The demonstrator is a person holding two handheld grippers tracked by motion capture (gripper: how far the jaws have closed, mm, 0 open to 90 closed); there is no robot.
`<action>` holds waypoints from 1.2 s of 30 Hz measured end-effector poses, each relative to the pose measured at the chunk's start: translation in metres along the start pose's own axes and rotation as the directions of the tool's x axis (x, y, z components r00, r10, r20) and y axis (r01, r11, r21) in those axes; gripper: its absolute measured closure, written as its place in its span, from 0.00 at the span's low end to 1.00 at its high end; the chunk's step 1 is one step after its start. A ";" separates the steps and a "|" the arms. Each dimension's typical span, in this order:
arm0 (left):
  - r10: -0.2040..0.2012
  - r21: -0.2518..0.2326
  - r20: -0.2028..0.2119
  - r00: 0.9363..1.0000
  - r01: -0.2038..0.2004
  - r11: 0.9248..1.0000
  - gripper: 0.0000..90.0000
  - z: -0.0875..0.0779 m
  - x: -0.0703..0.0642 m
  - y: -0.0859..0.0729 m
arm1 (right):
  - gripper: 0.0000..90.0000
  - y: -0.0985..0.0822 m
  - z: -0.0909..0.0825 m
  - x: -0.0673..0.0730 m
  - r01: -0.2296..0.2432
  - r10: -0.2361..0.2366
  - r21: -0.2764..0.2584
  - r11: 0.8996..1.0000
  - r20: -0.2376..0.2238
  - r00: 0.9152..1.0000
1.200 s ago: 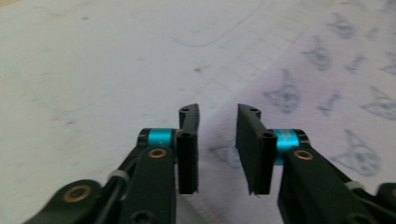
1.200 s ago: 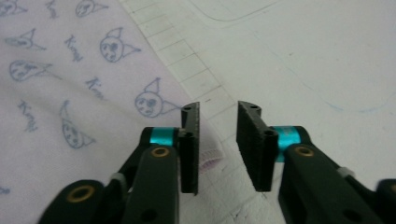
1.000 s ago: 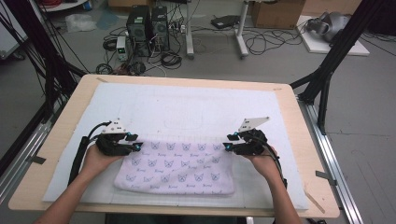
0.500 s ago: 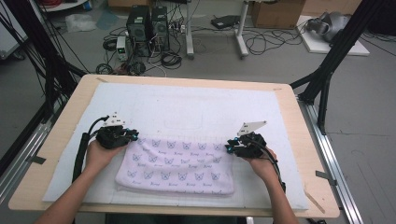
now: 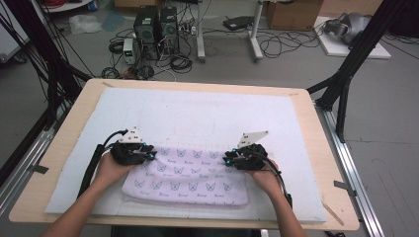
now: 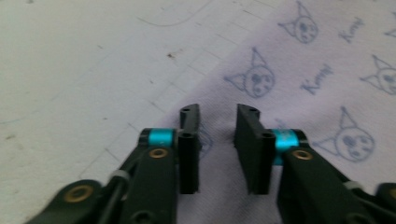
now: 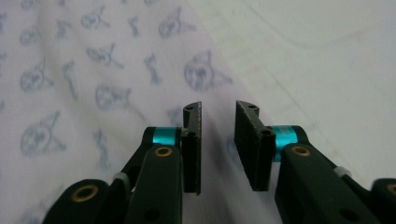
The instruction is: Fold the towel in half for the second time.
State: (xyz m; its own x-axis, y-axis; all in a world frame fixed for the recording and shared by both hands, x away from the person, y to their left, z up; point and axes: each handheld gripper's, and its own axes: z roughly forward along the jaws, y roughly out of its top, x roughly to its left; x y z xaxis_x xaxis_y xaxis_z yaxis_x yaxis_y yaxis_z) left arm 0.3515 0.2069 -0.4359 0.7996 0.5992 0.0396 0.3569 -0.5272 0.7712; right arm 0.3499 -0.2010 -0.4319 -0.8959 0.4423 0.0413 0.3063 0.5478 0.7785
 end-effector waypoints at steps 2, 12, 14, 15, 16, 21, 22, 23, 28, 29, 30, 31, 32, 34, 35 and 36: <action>-0.005 -0.002 -0.007 1.000 0.005 1.000 0.69 0.002 0.002 0.001 | 0.73 0.008 0.006 0.002 0.011 -0.010 -0.017 1.000 0.017 1.000; -0.037 -0.015 -0.046 0.998 0.036 0.999 0.98 0.004 0.006 0.003 | 0.93 0.027 0.034 -0.006 0.029 -0.031 0.049 0.998 0.031 0.999; -0.058 -0.025 -0.065 0.996 0.056 0.998 0.97 0.005 0.008 0.004 | 0.93 0.028 0.033 -0.008 0.027 -0.029 0.039 0.999 0.066 0.997; -0.062 -0.024 -0.072 0.995 0.060 0.998 0.96 0.006 0.008 0.004 | 0.92 0.028 0.034 -0.011 0.014 -0.017 0.044 0.999 0.073 0.997; -0.064 -0.019 -0.080 0.995 0.063 0.998 0.93 0.007 0.007 0.005 | 0.90 0.027 0.035 -0.013 0.013 -0.018 0.060 0.998 0.083 0.996; -0.059 -0.031 -0.060 0.996 0.057 0.998 0.75 -0.001 0.003 0.007 | 0.84 0.021 0.020 -0.012 -0.008 0.006 0.022 1.000 0.089 0.996; -0.057 -0.035 -0.051 0.997 0.055 0.998 0.73 -0.003 0.002 0.007 | 0.83 0.020 0.014 -0.009 -0.005 0.005 0.005 1.000 0.074 0.997; -0.048 -0.040 -0.045 0.998 0.046 0.998 0.71 -0.006 0.000 0.006 | 0.82 0.018 0.010 -0.007 -0.002 0.002 -0.002 1.000 0.071 0.997; -0.028 -0.005 -0.039 0.999 0.028 1.000 0.65 -0.009 -0.005 -0.007 | 0.79 0.000 -0.004 0.001 -0.003 0.002 0.009 1.000 0.040 0.999; -0.038 0.008 -0.035 0.999 0.039 0.999 0.65 -0.008 -0.004 -0.011 | 0.77 -0.004 -0.003 0.001 -0.008 0.007 0.038 0.999 0.034 0.999; -0.044 -0.002 -0.030 0.999 0.044 0.999 0.65 -0.009 -0.004 -0.014 | 0.78 -0.008 -0.003 0.000 -0.013 0.010 0.057 0.998 0.043 0.999; -0.049 -0.013 -0.033 0.998 0.048 0.999 0.65 -0.010 -0.003 -0.016 | 0.78 -0.013 -0.004 0.000 -0.014 0.011 0.059 0.998 0.047 0.999; -0.051 -0.012 -0.031 0.998 0.051 0.999 0.66 -0.010 -0.003 -0.016 | 0.78 -0.016 -0.006 -0.001 -0.026 0.024 0.052 0.998 0.047 0.999; -0.050 -0.013 -0.030 0.998 0.050 0.999 0.65 -0.012 -0.003 -0.015 | 0.77 -0.019 -0.010 -0.004 -0.027 0.025 0.051 0.998 0.054 0.998; -0.047 -0.012 -0.029 0.998 0.046 0.999 0.65 -0.014 -0.002 -0.014 | 0.76 -0.019 -0.012 -0.004 -0.026 0.023 0.052 0.998 0.058 0.998; -0.048 -0.015 -0.030 0.998 0.047 0.999 0.64 -0.015 -0.001 -0.014 | 0.74 -0.019 -0.014 -0.004 -0.029 0.025 0.053 0.998 0.063 0.998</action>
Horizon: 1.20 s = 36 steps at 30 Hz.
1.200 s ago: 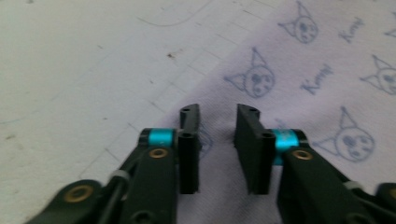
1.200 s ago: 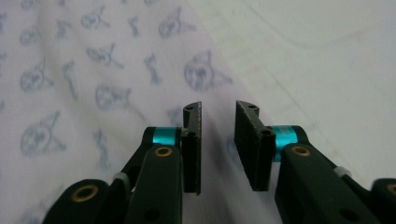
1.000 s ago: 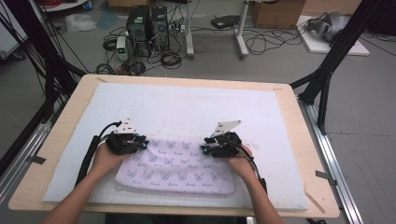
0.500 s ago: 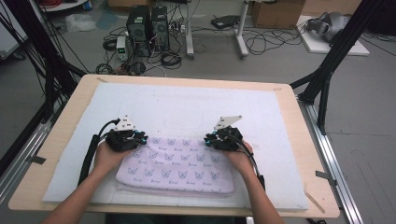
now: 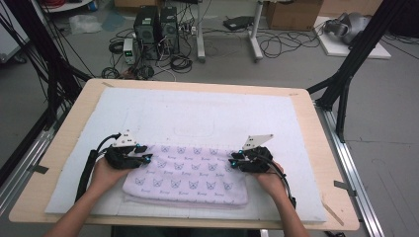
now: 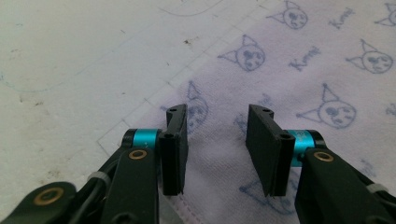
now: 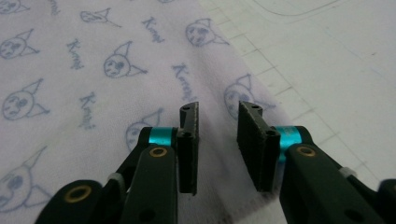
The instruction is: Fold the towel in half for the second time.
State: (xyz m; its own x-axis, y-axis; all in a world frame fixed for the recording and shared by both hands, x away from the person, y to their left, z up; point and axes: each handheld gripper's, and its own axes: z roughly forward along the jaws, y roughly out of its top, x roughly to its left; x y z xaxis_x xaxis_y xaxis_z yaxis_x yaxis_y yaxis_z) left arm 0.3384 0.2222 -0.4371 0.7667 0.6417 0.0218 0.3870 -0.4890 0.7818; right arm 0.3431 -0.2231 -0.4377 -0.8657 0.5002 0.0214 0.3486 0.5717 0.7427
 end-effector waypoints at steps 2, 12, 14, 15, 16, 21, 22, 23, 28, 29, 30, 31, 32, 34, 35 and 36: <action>-0.006 -0.009 -0.004 1.000 0.006 1.000 0.63 -0.002 0.004 0.002 | 0.67 0.001 -0.004 -0.001 -0.003 0.003 -0.012 1.000 0.011 1.000; -0.087 0.015 -0.018 0.996 0.087 0.996 0.49 -0.003 0.028 0.000 | 0.44 -0.008 -0.012 -0.023 -0.116 0.117 -0.031 0.993 0.029 0.993; -0.096 0.044 -0.009 0.995 0.096 0.994 0.47 0.001 0.029 -0.003 | 0.43 -0.010 -0.011 -0.024 -0.137 0.137 -0.019 0.990 0.021 0.990; -0.101 0.046 -0.003 0.995 0.101 0.994 0.46 0.003 0.029 -0.005 | 0.42 -0.012 -0.010 -0.024 -0.137 0.137 -0.009 0.991 0.021 0.990; -0.107 0.043 0.003 0.994 0.107 0.993 0.46 0.004 0.029 -0.006 | 0.42 -0.014 -0.009 -0.023 -0.135 0.135 -0.003 0.991 0.020 0.991; -0.128 0.035 0.029 0.991 0.127 0.991 0.51 0.004 0.031 -0.008 | 0.45 -0.017 -0.006 -0.024 -0.150 0.150 -0.007 0.989 0.006 0.989; -0.126 0.036 0.031 0.992 0.125 0.992 0.51 0.004 0.031 -0.008 | 0.47 -0.018 -0.006 -0.023 -0.156 0.156 -0.003 0.988 -0.002 0.988; -0.128 0.036 0.032 0.991 0.126 0.991 0.53 0.004 0.030 -0.008 | 0.49 -0.018 -0.006 -0.024 -0.152 0.152 -0.008 0.988 0.002 0.988; -0.120 0.036 0.061 0.991 0.118 0.992 0.67 0.004 0.028 -0.008 | 0.70 -0.020 -0.006 -0.021 -0.154 0.153 -0.018 0.988 -0.035 0.988; -0.116 0.039 0.070 0.991 0.113 0.993 0.71 0.003 0.028 -0.007 | 0.74 -0.020 -0.006 -0.020 -0.152 0.151 -0.021 0.988 -0.039 0.988; -0.112 0.039 0.074 0.991 0.110 0.993 0.74 0.003 0.027 -0.007 | 0.76 -0.019 -0.006 -0.019 -0.150 0.149 -0.018 0.988 -0.052 0.987; -0.103 0.039 0.073 0.992 0.100 0.994 0.77 0.003 0.026 -0.007 | 0.79 -0.019 -0.006 -0.019 -0.149 0.148 -0.015 0.989 -0.053 0.988; -0.092 0.041 0.066 0.994 0.090 0.995 0.80 0.002 0.025 -0.006 | 0.82 -0.019 -0.007 -0.019 -0.141 0.140 -0.016 0.990 -0.059 0.988; -0.078 0.042 0.058 0.995 0.076 0.996 0.84 0.001 0.023 -0.005 | 0.86 -0.017 -0.007 -0.017 -0.124 0.123 -0.015 0.992 -0.051 0.991; -0.069 0.040 0.051 0.996 0.067 0.997 0.86 0.001 0.022 -0.005 | 0.87 -0.016 -0.008 -0.016 -0.117 0.116 -0.011 0.993 -0.048 0.992; -0.064 0.042 0.048 0.997 0.062 0.997 0.86 0.001 0.022 -0.005 | 0.87 -0.015 -0.008 -0.015 -0.114 0.113 -0.011 0.993 -0.042 0.993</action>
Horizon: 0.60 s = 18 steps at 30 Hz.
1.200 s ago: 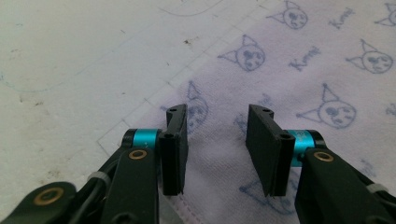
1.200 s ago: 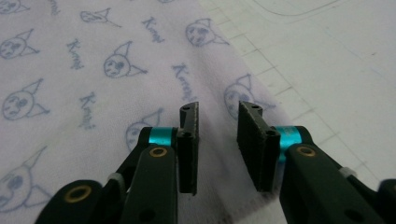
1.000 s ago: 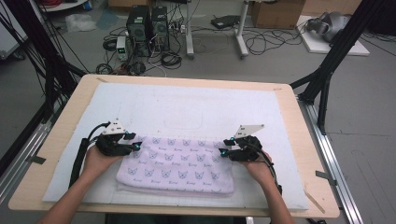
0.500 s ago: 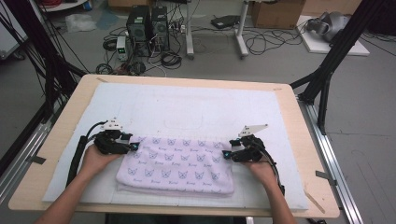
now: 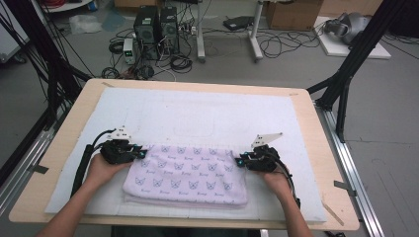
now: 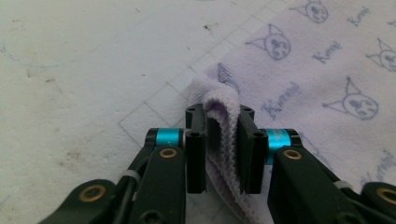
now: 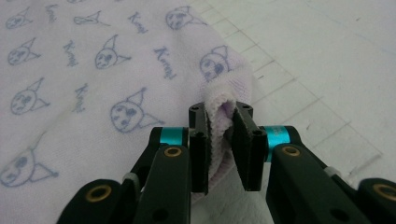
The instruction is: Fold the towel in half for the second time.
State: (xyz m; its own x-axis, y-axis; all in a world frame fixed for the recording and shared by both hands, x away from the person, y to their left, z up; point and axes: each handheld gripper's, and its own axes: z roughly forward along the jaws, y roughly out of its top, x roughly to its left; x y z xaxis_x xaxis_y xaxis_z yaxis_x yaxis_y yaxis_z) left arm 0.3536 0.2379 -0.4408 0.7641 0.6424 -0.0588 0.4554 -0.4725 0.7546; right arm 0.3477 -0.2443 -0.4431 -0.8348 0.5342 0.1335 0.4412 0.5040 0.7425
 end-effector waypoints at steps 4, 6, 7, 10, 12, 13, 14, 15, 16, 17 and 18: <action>0.013 -0.012 -0.024 1.000 -0.013 1.000 0.88 -0.002 -0.003 0.001 | 0.88 0.003 -0.004 0.000 0.005 -0.005 -0.017 1.000 0.007 1.000; 0.002 -0.037 -0.034 0.999 -0.004 0.999 0.89 -0.005 -0.003 0.003 | 0.88 0.007 -0.009 -0.002 0.003 -0.002 -0.038 0.999 0.011 1.000; -0.001 -0.050 -0.043 0.999 -0.001 0.999 0.89 -0.007 -0.003 0.005 | 0.88 0.009 -0.010 -0.002 0.004 -0.003 -0.041 0.999 0.014 1.000; 0.002 -0.077 -0.076 0.997 -0.008 0.997 0.89 -0.010 -0.004 0.013 | 0.88 0.018 -0.013 -0.005 0.014 -0.013 -0.049 0.999 0.030 0.999; -0.004 -0.096 -0.088 0.996 -0.004 0.995 0.89 -0.011 -0.004 0.018 | 0.88 0.022 -0.014 -0.008 0.010 -0.008 -0.053 0.999 0.040 0.999; -0.007 -0.111 -0.100 0.995 -0.004 0.994 0.89 -0.011 -0.003 0.022 | 0.88 0.024 -0.015 -0.009 0.008 -0.005 -0.055 0.998 0.046 0.999; -0.009 -0.114 -0.105 0.994 -0.003 0.993 0.89 -0.010 -0.002 0.024 | 0.88 0.027 -0.016 -0.012 0.007 -0.005 -0.054 0.999 0.054 0.999; -0.013 -0.113 -0.113 0.994 0.000 0.994 0.89 -0.009 0.000 0.028 | 0.88 0.029 -0.016 -0.013 0.009 -0.006 -0.057 0.998 0.061 0.998; -0.014 -0.112 -0.121 0.993 0.000 0.994 0.89 -0.008 0.002 0.031 | 0.88 0.031 -0.017 -0.017 0.002 0.002 -0.058 0.998 0.068 0.998; -0.014 -0.113 -0.128 0.992 0.000 0.994 0.89 -0.007 0.003 0.033 | 0.88 0.034 -0.017 -0.020 0.002 0.003 -0.065 0.998 0.077 0.997; -0.019 -0.123 -0.137 0.990 0.002 0.992 0.89 -0.006 0.005 0.036 | 0.88 0.036 -0.018 -0.022 -0.010 0.015 -0.070 0.997 0.078 0.997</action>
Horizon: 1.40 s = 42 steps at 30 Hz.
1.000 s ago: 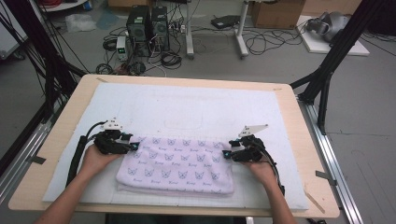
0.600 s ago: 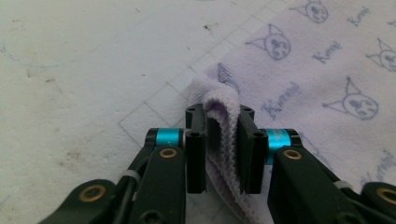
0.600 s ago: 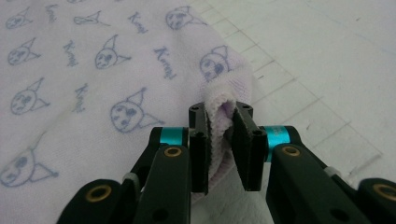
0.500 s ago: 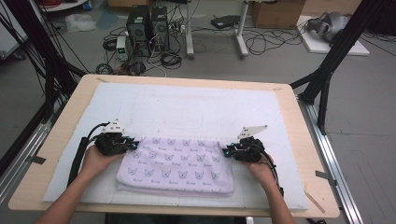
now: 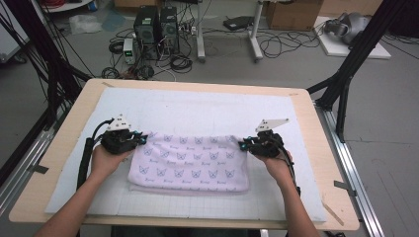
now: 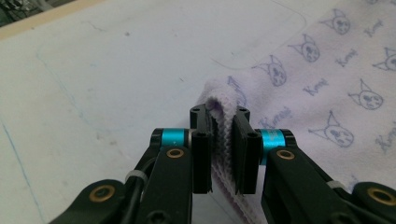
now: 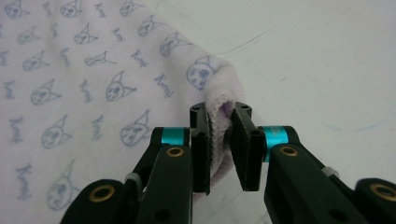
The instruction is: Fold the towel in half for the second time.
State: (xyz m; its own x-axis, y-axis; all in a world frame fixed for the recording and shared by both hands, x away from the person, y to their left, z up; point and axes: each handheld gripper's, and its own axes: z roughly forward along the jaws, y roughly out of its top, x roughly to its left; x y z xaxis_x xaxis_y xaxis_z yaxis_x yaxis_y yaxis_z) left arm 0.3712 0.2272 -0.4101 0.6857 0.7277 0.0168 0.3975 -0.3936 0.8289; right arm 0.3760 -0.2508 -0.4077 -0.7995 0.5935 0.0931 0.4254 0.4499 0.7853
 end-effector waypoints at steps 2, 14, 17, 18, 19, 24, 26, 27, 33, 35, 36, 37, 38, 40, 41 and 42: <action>-0.014 -0.005 0.001 1.000 0.014 1.000 0.89 0.004 0.004 0.005 | 0.88 0.008 -0.001 -0.008 0.000 0.000 -0.009 1.000 0.023 1.000; -0.050 -0.007 -0.125 0.991 0.049 0.999 0.71 0.036 0.039 0.055 | 0.74 0.047 0.006 -0.049 -0.046 0.054 -0.066 0.997 0.112 0.992; -0.063 0.035 -0.112 0.992 0.067 0.997 0.60 0.040 0.040 0.047 | 0.57 0.040 0.016 -0.055 -0.109 0.112 -0.048 0.993 0.068 0.991; -0.053 0.042 -0.106 0.993 0.058 0.997 0.58 0.040 0.039 0.043 | 0.55 0.036 0.018 -0.056 -0.118 0.120 -0.027 0.993 0.062 0.991; -0.054 0.044 -0.100 0.993 0.059 0.997 0.58 0.038 0.038 0.039 | 0.55 0.033 0.019 -0.055 -0.120 0.121 -0.016 0.993 0.058 0.991; -0.047 0.036 -0.060 0.997 0.049 0.998 0.55 0.027 0.026 0.020 | 0.52 0.019 0.017 -0.044 -0.100 0.100 -0.004 0.995 0.084 0.991; -0.036 0.043 -0.039 0.999 0.037 0.998 0.55 0.022 0.019 0.013 | 0.52 0.015 0.014 -0.035 -0.089 0.088 0.008 0.996 0.074 0.993; -0.029 0.038 -0.028 0.999 0.030 0.999 0.55 0.018 0.014 0.007 | 0.53 0.013 0.014 -0.031 -0.079 0.078 0.006 0.997 0.067 0.995; 0.030 0.040 0.046 0.999 -0.032 0.999 0.63 0.003 -0.011 -0.015 | 0.55 -0.004 0.021 -0.006 -0.013 0.013 0.057 0.998 0.011 1.000; 0.034 0.062 0.068 0.997 -0.038 0.997 0.65 0.003 -0.015 -0.021 | 0.54 -0.008 0.025 -0.004 -0.017 0.019 0.113 0.993 -0.019 1.000; 0.039 0.087 0.077 0.996 -0.045 0.995 0.65 0.004 -0.015 -0.023 | 0.54 -0.009 0.026 -0.002 -0.013 0.015 0.136 0.991 -0.020 1.000; 0.040 0.109 0.081 0.996 -0.049 0.993 0.65 0.005 -0.016 -0.026 | 0.54 -0.009 0.026 -0.001 -0.006 0.008 0.135 0.991 -0.020 1.000; 0.042 0.126 0.085 0.995 -0.052 0.991 0.66 0.006 -0.016 -0.029 | 0.54 -0.008 0.025 0.000 -0.007 0.010 0.138 0.990 -0.017 1.000; 0.040 0.112 0.079 0.996 -0.049 0.993 0.66 0.005 -0.017 -0.032 | 0.54 -0.008 0.025 0.002 0.001 0.002 0.136 0.991 -0.020 1.000; 0.039 0.110 0.077 0.996 -0.047 0.993 0.66 0.005 -0.017 -0.032 | 0.55 -0.010 0.025 0.003 0.004 -0.002 0.131 0.991 -0.014 1.000; 0.042 0.111 0.075 0.996 -0.050 0.993 0.66 0.005 -0.018 -0.032 | 0.55 -0.013 0.025 0.004 0.007 -0.006 0.123 0.992 -0.007 1.000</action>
State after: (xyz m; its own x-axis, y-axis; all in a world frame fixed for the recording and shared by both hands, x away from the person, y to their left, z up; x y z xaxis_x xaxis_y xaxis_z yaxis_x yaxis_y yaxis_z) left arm 0.3491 0.2242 -0.4395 0.7458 0.6661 0.0097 0.4276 -0.4898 0.7598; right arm 0.3773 -0.2379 -0.4328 -0.8051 0.5858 0.0928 0.4686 0.5324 0.7050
